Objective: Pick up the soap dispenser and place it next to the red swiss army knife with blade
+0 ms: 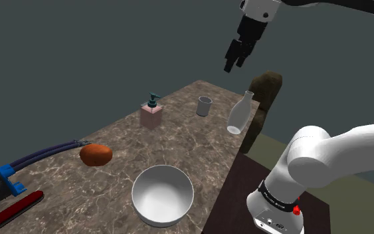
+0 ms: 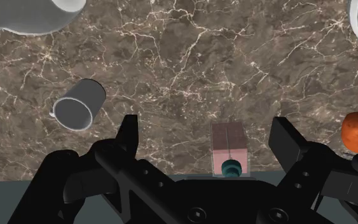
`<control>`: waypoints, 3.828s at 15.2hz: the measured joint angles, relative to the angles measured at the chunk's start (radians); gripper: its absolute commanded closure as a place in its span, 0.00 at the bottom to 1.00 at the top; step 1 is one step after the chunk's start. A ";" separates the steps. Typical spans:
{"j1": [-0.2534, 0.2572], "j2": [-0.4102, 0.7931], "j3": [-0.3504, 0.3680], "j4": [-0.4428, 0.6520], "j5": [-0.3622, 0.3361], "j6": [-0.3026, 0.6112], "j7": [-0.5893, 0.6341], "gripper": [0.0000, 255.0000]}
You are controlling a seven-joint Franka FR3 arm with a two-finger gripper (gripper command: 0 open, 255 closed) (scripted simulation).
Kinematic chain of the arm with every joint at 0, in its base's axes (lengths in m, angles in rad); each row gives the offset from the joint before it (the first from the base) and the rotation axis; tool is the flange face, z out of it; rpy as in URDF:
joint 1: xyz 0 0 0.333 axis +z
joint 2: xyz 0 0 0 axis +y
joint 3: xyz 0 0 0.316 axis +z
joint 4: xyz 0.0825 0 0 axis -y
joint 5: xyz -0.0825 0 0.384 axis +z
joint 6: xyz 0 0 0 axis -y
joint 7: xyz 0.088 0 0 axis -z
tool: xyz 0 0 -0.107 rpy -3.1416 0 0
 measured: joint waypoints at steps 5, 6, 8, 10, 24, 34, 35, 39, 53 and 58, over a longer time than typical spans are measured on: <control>0.008 0.099 -0.006 0.010 0.010 0.073 -0.007 0.00; 0.011 0.135 -0.007 0.019 0.013 0.096 -0.009 0.00; 0.018 0.207 -0.005 0.040 0.023 0.138 -0.009 0.00; 0.021 0.268 -0.015 0.060 0.028 0.171 -0.024 0.00; 0.059 0.787 -0.005 0.330 0.098 0.354 -0.069 0.00; 0.067 1.053 0.008 0.519 0.126 0.400 -0.096 0.00; 0.067 1.059 0.008 0.513 0.126 0.413 -0.097 0.00; 0.068 1.073 0.009 0.490 0.127 0.450 -0.097 0.00; 0.068 1.073 0.008 0.486 0.127 0.455 -0.097 1.00; 0.068 1.063 0.009 0.501 0.126 0.430 -0.096 1.00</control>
